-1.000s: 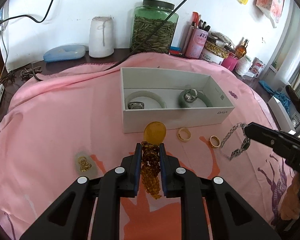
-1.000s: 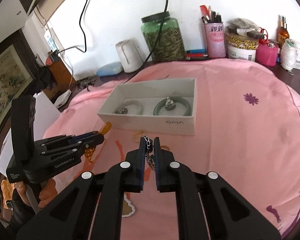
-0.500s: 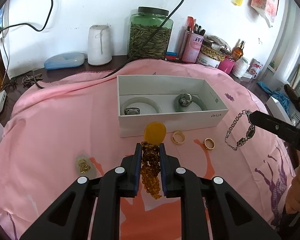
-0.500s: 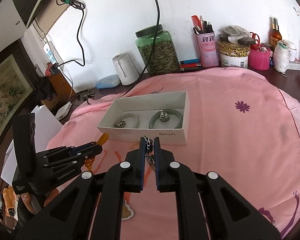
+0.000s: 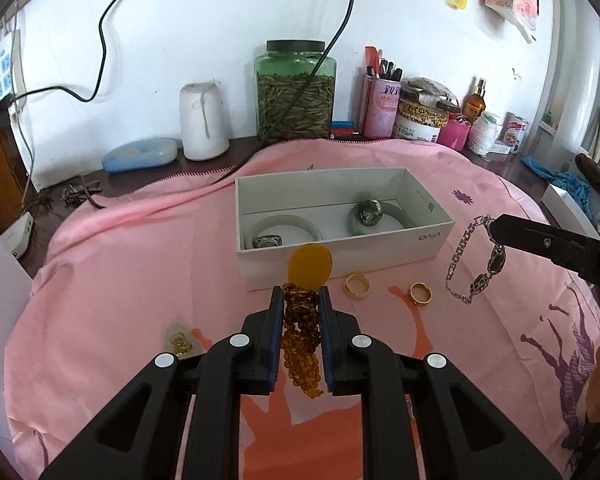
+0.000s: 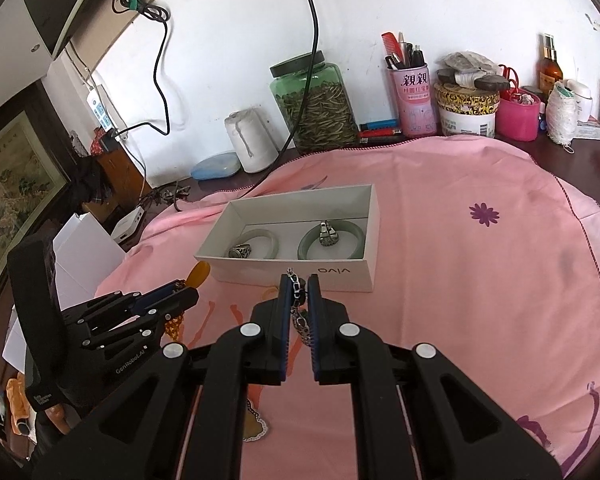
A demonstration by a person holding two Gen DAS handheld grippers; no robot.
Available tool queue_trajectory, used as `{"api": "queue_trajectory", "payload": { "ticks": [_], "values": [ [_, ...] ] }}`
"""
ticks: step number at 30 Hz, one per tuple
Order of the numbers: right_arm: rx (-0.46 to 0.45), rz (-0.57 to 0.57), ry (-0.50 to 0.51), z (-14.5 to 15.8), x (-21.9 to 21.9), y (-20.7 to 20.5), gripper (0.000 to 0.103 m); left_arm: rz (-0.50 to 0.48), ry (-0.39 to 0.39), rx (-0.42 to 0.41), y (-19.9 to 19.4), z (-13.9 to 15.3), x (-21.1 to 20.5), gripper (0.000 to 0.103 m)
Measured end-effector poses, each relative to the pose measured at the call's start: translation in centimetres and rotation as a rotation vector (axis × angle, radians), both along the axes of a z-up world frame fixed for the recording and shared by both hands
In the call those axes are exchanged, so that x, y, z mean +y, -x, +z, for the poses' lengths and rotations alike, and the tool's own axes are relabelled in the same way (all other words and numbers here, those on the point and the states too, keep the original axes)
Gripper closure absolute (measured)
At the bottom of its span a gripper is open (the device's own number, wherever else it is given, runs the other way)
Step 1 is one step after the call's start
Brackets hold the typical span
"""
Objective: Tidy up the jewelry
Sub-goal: 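Carry both bracelets over the white vivo box and lower them inside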
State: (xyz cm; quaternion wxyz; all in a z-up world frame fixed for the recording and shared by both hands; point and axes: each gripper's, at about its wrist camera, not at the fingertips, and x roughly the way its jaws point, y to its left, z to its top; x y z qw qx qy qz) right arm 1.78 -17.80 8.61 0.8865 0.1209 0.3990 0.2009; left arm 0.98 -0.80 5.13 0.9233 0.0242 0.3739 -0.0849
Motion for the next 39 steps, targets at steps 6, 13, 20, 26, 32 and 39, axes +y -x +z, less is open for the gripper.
{"api": "queue_trajectory", "payload": {
  "ticks": [6,13,20,26,32,39],
  "values": [
    [-0.006,0.001,-0.01,0.2,-0.1,0.1,0.095,0.005,-0.012,-0.022,0.2,0.4,-0.2,0.086],
    [-0.025,-0.021,-0.069,2.7,-0.3,-0.7,0.095,0.043,0.027,-0.052,-1.3,3.6,0.0,0.086],
    [-0.11,-0.054,-0.083,8.1,0.3,-3.8,0.095,0.119,0.03,-0.144,-4.9,8.4,-0.1,0.086],
    [-0.111,-0.072,0.0,6.3,1.9,-6.4,0.095,0.136,0.039,-0.064,-8.1,4.8,-0.4,0.086],
    [-0.03,-0.062,0.087,2.4,3.0,-8.4,0.095,0.144,0.039,0.028,-10.2,1.0,0.5,0.086],
    [0.017,-0.067,0.139,0.0,3.3,-9.2,0.095,0.144,0.027,0.066,-10.9,-0.6,0.6,0.086]
  ]
}}
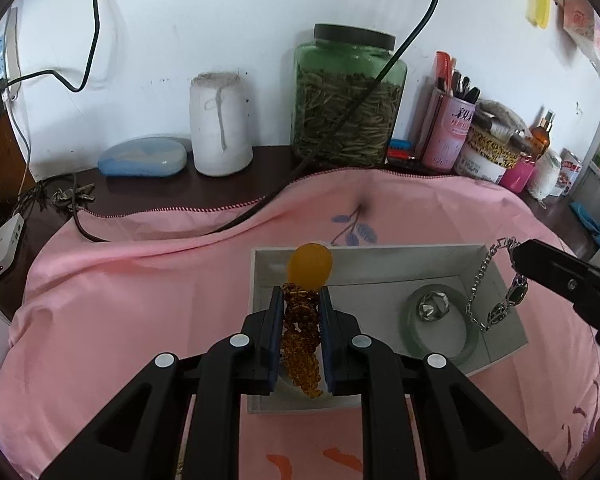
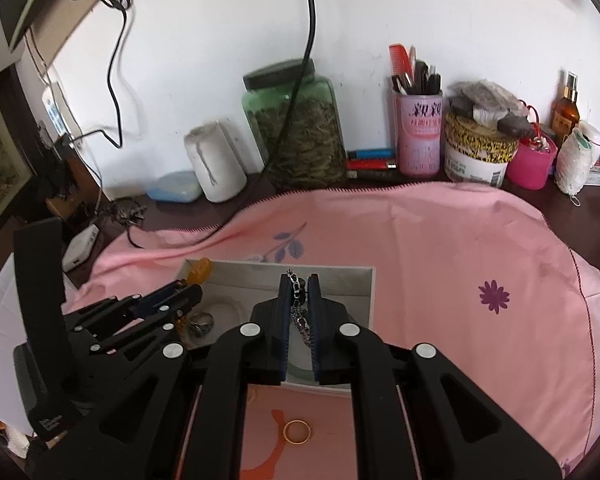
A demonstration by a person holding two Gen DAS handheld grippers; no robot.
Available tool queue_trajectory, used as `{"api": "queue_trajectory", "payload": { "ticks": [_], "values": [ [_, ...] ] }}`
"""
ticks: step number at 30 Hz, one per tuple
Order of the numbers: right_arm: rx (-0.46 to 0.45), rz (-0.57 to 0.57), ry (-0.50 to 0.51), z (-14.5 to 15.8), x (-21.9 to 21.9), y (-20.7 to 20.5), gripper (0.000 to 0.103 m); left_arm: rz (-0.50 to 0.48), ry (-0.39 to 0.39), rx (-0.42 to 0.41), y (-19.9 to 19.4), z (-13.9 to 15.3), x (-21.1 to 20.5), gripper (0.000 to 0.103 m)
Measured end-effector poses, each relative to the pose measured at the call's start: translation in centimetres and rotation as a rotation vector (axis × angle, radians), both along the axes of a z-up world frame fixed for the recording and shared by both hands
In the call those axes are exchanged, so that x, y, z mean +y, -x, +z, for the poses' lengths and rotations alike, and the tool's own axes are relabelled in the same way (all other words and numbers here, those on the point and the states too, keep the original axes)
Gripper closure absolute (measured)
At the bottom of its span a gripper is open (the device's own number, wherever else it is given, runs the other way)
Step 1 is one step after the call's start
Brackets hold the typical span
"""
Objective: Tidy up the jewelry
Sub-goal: 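Carry both bracelets over the white vivo box and lower them inside, then open both tools to release the bracelets in the box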
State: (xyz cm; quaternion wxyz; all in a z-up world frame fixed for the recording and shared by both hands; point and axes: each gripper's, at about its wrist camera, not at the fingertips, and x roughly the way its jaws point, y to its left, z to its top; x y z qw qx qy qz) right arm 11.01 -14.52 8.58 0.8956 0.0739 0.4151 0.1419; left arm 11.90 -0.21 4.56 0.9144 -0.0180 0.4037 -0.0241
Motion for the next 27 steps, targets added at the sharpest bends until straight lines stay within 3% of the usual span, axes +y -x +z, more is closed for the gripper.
{"api": "queue_trajectory", "payload": {
  "ticks": [9,11,12,13,18,22,27],
  "values": [
    [0.064,-0.011,0.02,-2.0,0.0,-1.0,0.093,-0.01,0.001,0.016,-0.4,-0.6,-0.2,0.084],
    [0.086,-0.006,0.014,-2.3,0.0,-1.1,0.072,-0.018,0.01,0.013,-0.3,-0.6,-0.3,0.078],
    [0.083,-0.011,0.012,-2.2,0.0,-1.0,0.071,-0.024,0.014,0.011,-0.2,-0.5,-0.3,0.071],
    [0.069,-0.015,0.015,-1.8,-0.1,-0.8,0.071,-0.015,0.004,-0.001,0.0,-0.2,-0.4,0.058],
    [-0.031,-0.001,-0.036,2.5,-0.4,1.3,0.07,0.014,0.021,-0.076,1.8,2.5,-0.2,0.043],
    [-0.136,-0.017,-0.064,5.4,-1.0,4.7,0.036,0.06,-0.016,-0.143,4.4,4.2,-0.2,0.013],
    [-0.185,-0.038,0.025,4.7,-1.5,7.8,0.009,0.077,-0.126,-0.168,8.3,3.7,0.5,0.006]
  ]
}}
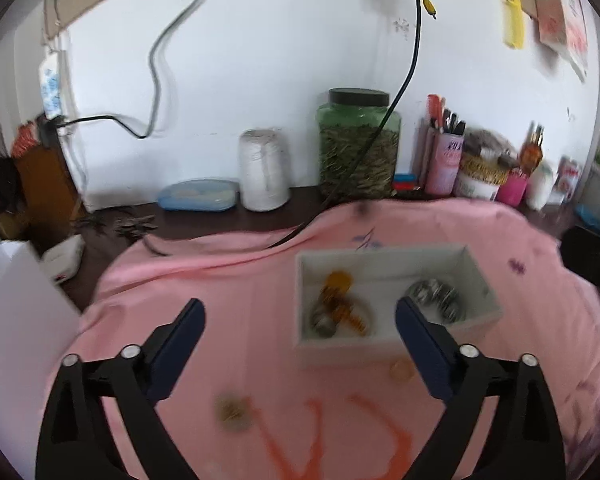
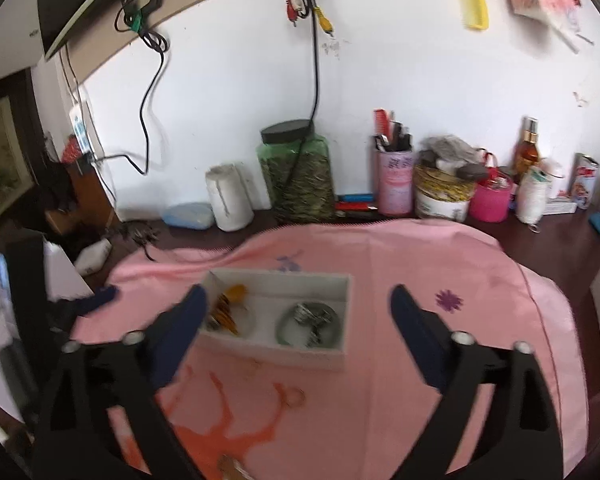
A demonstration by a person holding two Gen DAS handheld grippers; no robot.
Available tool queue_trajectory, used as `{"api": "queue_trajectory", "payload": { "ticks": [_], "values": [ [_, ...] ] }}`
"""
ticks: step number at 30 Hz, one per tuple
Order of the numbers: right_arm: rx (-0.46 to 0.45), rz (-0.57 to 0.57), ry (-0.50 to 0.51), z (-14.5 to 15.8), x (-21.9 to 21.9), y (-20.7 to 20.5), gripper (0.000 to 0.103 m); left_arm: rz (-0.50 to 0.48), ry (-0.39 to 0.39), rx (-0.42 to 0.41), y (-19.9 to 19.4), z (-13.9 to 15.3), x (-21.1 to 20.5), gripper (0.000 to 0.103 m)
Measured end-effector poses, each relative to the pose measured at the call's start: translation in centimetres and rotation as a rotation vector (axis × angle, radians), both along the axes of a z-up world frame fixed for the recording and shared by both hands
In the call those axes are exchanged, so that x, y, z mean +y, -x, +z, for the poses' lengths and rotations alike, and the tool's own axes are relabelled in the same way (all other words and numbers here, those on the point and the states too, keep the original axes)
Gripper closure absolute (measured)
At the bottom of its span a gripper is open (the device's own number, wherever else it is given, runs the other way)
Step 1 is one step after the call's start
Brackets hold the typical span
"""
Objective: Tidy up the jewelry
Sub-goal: 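Open both tools to release the bracelets in the box, then lift both tools out of the box back over the pendants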
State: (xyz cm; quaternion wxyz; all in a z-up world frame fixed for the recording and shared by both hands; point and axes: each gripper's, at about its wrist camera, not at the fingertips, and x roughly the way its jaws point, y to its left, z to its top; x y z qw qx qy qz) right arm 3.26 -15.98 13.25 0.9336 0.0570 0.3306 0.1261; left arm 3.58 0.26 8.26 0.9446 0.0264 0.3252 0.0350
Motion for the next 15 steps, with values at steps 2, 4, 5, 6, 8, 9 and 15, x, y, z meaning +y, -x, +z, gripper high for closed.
{"api": "queue_trajectory", "payload": {
  "ticks": [2,4,5,6,8,9,15],
  "values": [
    [0.019,-0.006,0.005,-1.8,-0.5,0.7,0.007,0.025,-0.001,-0.002,1.0,-0.7,1.1,0.006],
    [0.061,0.002,0.003,-4.0,-1.0,0.9,0.007,0.048,0.017,0.007,1.4,-1.8,2.2,0.006],
    [0.08,0.002,0.008,-4.9,-1.2,0.9,0.007,0.057,0.02,0.014,1.4,-2.2,2.6,0.006],
    [0.115,-0.004,0.032,-6.0,-1.2,0.7,0.007,0.066,0.017,0.028,1.3,-2.7,3.0,0.006],
    [0.158,0.015,0.07,-6.9,-0.8,0.2,0.007,0.081,-0.012,0.066,0.6,-3.2,3.3,0.006],
    [0.162,0.027,0.078,-7.0,-0.7,0.1,0.007,0.087,-0.018,0.071,0.5,-3.2,3.4,0.006],
    [0.196,0.039,0.03,-7.4,-0.7,0.5,0.007,0.117,-0.03,0.064,0.8,-2.6,4.6,0.006]
  ]
}}
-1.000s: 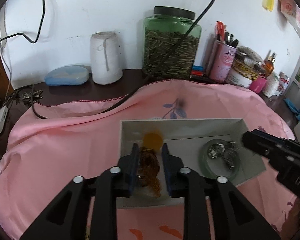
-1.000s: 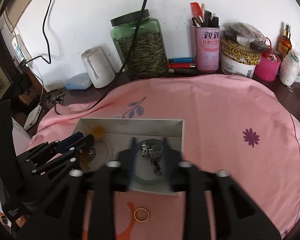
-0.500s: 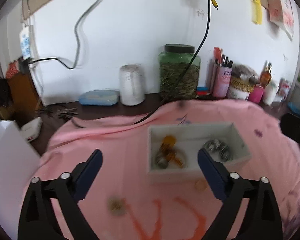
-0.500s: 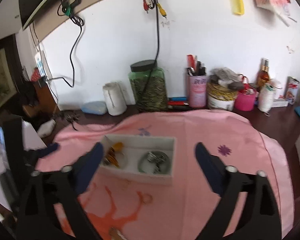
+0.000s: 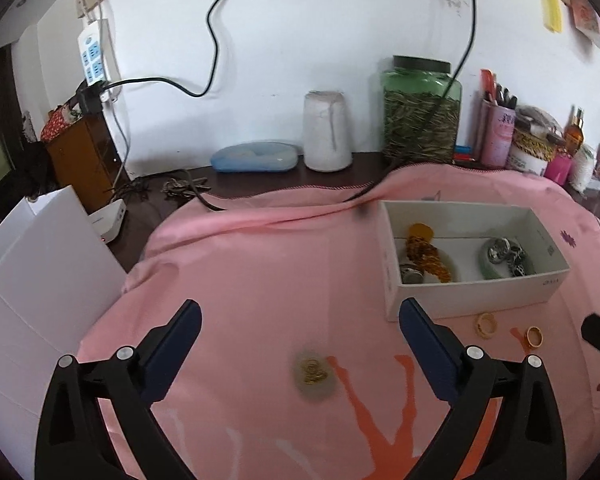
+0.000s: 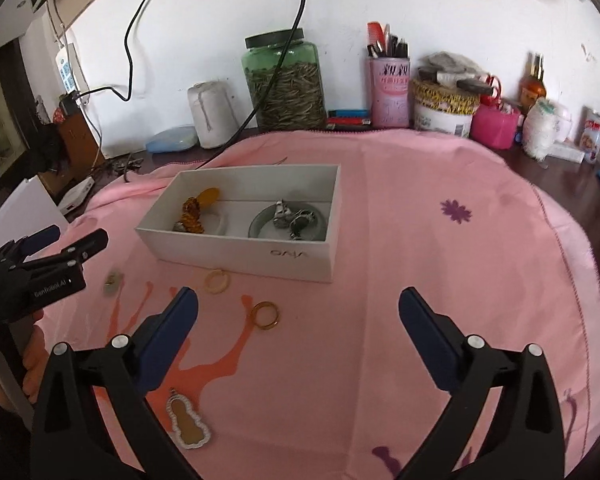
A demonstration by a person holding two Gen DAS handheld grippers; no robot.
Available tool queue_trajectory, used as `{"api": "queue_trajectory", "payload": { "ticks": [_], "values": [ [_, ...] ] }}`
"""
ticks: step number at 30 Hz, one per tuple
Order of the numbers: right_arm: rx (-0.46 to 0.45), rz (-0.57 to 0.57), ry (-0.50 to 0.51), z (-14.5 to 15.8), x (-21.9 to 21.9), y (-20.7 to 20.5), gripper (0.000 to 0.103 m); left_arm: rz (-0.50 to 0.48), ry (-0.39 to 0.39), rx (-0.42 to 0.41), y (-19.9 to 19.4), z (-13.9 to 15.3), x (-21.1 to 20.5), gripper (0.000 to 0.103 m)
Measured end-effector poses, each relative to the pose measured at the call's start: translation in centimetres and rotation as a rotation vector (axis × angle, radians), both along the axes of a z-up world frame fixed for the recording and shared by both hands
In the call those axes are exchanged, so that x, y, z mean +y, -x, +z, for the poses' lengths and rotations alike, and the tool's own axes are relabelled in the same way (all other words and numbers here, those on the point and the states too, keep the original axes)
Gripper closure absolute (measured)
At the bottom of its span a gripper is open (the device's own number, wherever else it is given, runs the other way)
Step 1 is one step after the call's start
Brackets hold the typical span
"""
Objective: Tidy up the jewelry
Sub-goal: 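Lift both tools out of the box back over the pendants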
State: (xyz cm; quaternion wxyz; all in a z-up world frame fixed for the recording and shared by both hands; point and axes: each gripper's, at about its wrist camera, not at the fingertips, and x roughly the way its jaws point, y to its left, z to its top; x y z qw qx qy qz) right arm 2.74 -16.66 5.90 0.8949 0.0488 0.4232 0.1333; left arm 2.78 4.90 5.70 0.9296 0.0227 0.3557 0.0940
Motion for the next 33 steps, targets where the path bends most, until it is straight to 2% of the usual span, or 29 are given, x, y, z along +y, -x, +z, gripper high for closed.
{"api": "queue_trajectory", "payload": {
  "ticks": [5,7,14,20,24,26,29,31,32,33],
  "values": [
    [0.016,-0.009,-0.028,0.1,-0.2,0.1,0.007,-0.016,0.092,0.016,0.1,0.4,0.9,0.006],
    [0.016,-0.004,-0.032,0.2,-0.1,0.2,0.007,-0.021,0.105,0.038,-0.2,0.0,0.8,0.006],
    [0.015,0.075,-0.02,0.4,1.4,1.0,0.007,-0.014,0.093,0.077,-0.9,-1.2,0.5,0.006],
    [0.048,0.205,0.02,-0.1,3.5,3.4,0.007,0.026,0.005,0.065,-1.1,-1.4,0.5,0.006],
    [0.013,0.281,0.121,-1.0,4.2,6.5,0.009,0.025,0.049,0.06,-0.9,-0.7,1.1,0.006],
    [0.017,0.315,0.159,-1.9,4.7,7.6,0.024,0.025,0.062,0.046,-0.7,-0.2,1.3,0.006],
    [0.047,0.36,0.207,-3.1,5.8,7.9,0.044,0.051,0.04,0.025,-0.6,0.1,1.6,0.006],
    [0.037,0.367,0.21,-3.2,6.0,8.0,0.049,0.067,0.049,0.025,-0.7,0.2,2.1,0.006],
    [0.037,0.377,0.203,-3.2,6.1,8.1,0.058,0.072,0.064,0.027,-0.8,0.2,2.5,0.006],
    [0.038,0.383,0.189,-3.2,6.1,8.1,0.062,0.076,0.084,0.031,-0.9,0.3,2.9,0.006]
  ]
}}
